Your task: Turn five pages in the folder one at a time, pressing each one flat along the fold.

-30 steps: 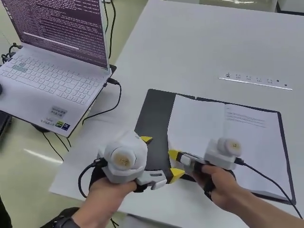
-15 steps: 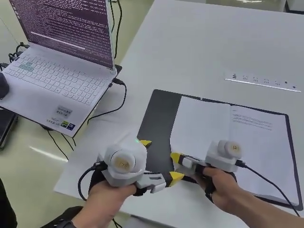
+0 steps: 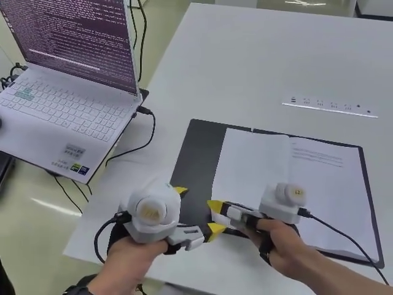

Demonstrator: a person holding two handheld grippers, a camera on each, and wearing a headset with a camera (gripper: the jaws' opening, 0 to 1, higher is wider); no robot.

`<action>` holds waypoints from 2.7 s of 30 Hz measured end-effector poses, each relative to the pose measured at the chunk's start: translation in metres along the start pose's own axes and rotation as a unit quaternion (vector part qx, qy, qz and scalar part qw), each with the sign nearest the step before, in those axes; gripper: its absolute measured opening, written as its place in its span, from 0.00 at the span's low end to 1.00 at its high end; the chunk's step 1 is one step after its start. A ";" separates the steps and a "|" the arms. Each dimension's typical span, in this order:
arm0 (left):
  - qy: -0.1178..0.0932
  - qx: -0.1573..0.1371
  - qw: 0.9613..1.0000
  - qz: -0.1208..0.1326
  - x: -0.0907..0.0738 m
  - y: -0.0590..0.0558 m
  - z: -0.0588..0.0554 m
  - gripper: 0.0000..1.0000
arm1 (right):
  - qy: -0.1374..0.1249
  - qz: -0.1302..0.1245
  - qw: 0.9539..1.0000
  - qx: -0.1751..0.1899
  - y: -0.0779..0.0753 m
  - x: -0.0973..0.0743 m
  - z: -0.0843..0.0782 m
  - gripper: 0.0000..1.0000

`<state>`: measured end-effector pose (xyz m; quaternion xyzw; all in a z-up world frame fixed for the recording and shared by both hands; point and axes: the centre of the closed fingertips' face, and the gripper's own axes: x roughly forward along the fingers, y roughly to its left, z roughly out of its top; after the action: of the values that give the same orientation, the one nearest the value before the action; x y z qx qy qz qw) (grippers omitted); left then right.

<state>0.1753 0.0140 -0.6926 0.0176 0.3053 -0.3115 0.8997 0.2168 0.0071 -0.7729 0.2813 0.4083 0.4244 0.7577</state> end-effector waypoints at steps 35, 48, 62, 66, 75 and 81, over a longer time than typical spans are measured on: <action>0.065 -0.045 0.997 -0.024 0.080 0.004 -0.028 0.05 | -0.114 -0.080 0.990 -0.028 -0.057 -0.144 0.038 0.27; 0.093 -0.063 0.993 -0.017 0.085 0.004 -0.055 0.01 | -0.122 -0.097 0.988 -0.015 -0.068 -0.165 0.030 0.24; 0.093 -0.028 0.995 0.001 0.085 0.004 -0.060 0.00 | -0.129 -0.099 0.987 -0.017 -0.075 -0.163 0.050 0.22; 0.087 -0.023 0.996 0.001 0.086 0.006 -0.060 0.00 | -0.130 -0.097 0.987 -0.020 -0.076 -0.158 0.060 0.21; 0.084 -0.024 0.996 0.001 0.086 0.006 -0.059 0.00 | -0.125 -0.090 0.988 -0.027 -0.083 -0.140 0.081 0.17; 0.085 -0.023 0.996 0.004 0.086 0.006 -0.059 0.00 | -0.115 -0.097 0.988 -0.021 -0.093 -0.128 0.088 0.14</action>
<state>0.2004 -0.0155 -0.7900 0.0240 0.3875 -0.2978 0.8721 0.2913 -0.1566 -0.7517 0.2717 0.3344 0.3224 0.8429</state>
